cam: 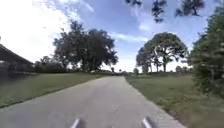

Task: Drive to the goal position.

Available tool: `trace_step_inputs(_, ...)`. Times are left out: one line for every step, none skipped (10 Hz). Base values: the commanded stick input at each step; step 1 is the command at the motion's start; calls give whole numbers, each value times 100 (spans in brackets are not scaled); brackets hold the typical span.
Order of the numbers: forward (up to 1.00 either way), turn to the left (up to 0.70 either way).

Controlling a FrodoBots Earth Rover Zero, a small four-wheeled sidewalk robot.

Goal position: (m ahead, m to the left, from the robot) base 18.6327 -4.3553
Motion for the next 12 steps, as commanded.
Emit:
trace_step_inputs(69, 13)
trace_step_inputs(69, 3)
trace_step_inputs(69, 3)
trace_step_inputs(69, 3)
trace_step_inputs(69, 3)
trace_step_inputs(69, 3)
trace_step_inputs(69, 3)
trace_step_inputs(69, 3)
trace_step_inputs(69, 3)
trace_step_inputs(69, 3)
trace_step_inputs(69, 3)
trace_step_inputs(69, 3)
